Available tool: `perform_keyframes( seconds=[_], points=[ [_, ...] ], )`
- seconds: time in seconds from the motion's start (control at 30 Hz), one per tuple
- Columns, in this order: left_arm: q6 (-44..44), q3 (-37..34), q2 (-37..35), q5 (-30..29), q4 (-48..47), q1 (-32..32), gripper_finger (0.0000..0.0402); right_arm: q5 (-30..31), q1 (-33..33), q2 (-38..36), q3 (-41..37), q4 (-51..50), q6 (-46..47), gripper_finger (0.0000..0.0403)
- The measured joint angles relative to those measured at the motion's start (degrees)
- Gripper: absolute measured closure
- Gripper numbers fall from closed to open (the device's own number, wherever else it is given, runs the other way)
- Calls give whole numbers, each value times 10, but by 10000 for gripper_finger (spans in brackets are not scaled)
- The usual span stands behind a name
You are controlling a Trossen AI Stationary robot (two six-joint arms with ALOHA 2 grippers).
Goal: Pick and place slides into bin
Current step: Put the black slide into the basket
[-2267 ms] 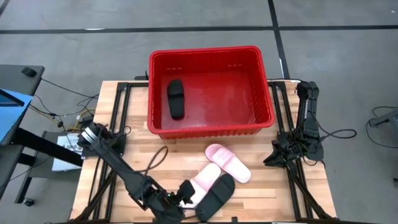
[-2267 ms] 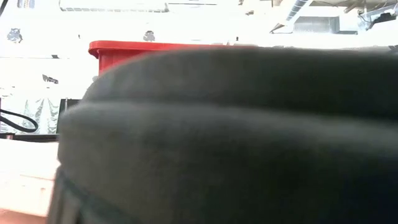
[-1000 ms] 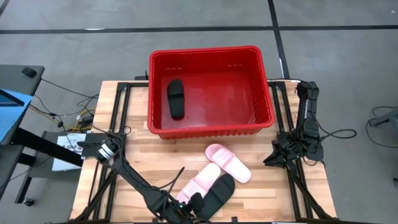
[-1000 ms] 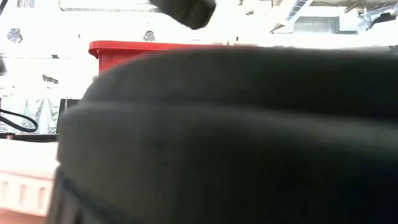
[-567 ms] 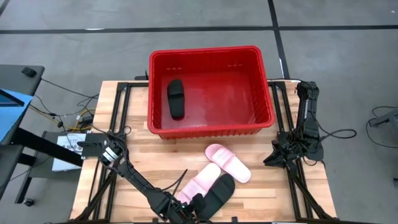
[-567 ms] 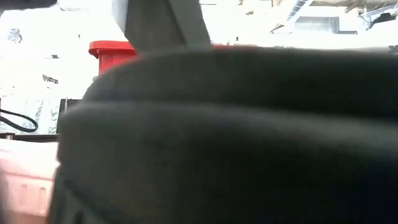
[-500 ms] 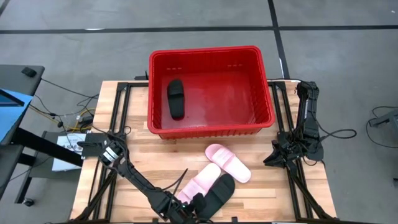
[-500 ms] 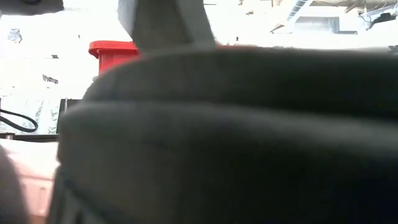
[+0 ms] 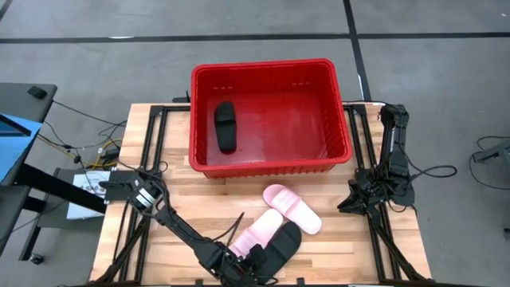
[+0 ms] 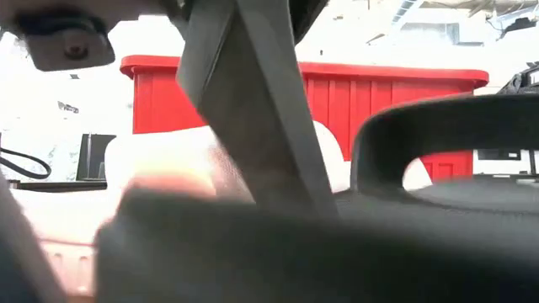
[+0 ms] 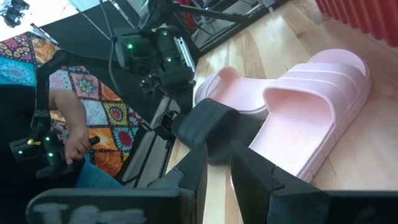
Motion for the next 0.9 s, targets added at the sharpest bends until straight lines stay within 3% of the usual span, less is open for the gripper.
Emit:
perform_keyframes(
  seconds=[0.1, 0.2, 0.27, 0.53, 0.9],
  points=[
    [1, 2, 11, 1, -6, -5, 270, 0, 0, 0, 0, 0, 0, 343],
    [-7, 3, 21, -15, -16, -12, 352, 0, 0, 0, 0, 0, 0, 343],
    [-30, 3, 22, -21, -20, -14, 380, 0, 0, 0, 0, 0, 0, 343],
    [-45, 24, 23, -25, -51, -17, 381, 0, 0, 0, 0, 0, 0, 343],
    [9, 121, 29, -48, -207, -25, 385, 0, 0, 0, 0, 0, 0, 343]
  ],
)
